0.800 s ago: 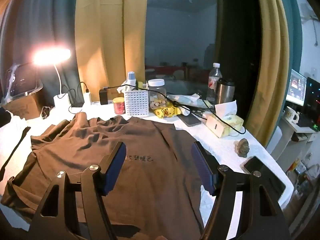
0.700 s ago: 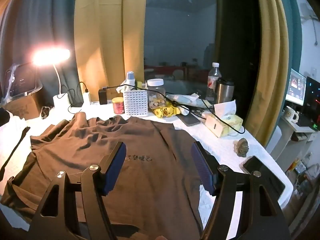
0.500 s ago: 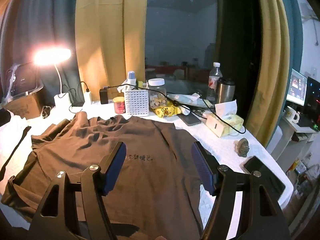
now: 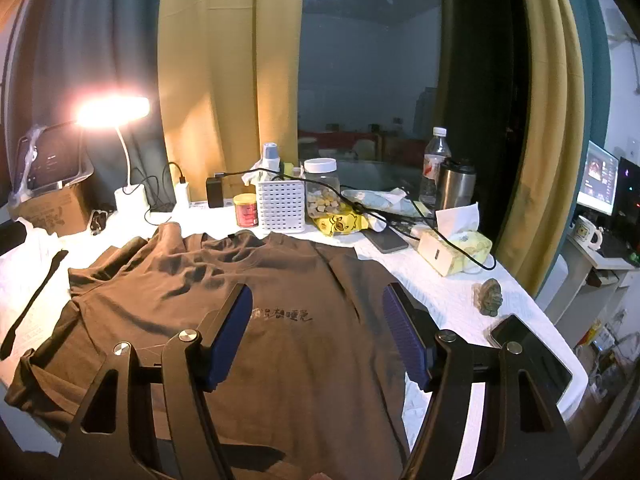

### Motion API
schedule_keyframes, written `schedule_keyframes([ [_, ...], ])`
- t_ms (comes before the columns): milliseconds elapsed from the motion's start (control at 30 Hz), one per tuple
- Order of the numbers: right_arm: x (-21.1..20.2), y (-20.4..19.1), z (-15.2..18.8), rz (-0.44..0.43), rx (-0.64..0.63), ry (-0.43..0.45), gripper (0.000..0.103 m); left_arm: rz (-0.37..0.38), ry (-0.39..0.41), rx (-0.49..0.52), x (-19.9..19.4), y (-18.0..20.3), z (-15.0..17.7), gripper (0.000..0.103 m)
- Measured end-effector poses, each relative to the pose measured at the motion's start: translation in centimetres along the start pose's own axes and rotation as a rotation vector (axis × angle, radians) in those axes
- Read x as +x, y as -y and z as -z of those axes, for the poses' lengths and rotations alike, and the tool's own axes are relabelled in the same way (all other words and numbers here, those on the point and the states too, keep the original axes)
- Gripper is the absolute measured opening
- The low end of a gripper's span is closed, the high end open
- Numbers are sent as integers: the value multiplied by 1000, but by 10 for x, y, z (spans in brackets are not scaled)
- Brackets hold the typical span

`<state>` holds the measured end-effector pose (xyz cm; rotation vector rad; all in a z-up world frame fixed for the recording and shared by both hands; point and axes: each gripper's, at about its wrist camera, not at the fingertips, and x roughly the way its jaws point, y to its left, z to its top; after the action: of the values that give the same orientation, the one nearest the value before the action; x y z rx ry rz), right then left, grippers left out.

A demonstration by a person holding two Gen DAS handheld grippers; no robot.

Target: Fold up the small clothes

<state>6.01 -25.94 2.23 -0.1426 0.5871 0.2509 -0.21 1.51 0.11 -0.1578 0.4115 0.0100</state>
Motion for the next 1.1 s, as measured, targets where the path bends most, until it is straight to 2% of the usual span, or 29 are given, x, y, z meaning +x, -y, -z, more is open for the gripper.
schedule_keyframes([
  [1100, 2, -2, 4, -1, 0, -5, 71, -16, 19, 11, -1, 2, 5, 102],
])
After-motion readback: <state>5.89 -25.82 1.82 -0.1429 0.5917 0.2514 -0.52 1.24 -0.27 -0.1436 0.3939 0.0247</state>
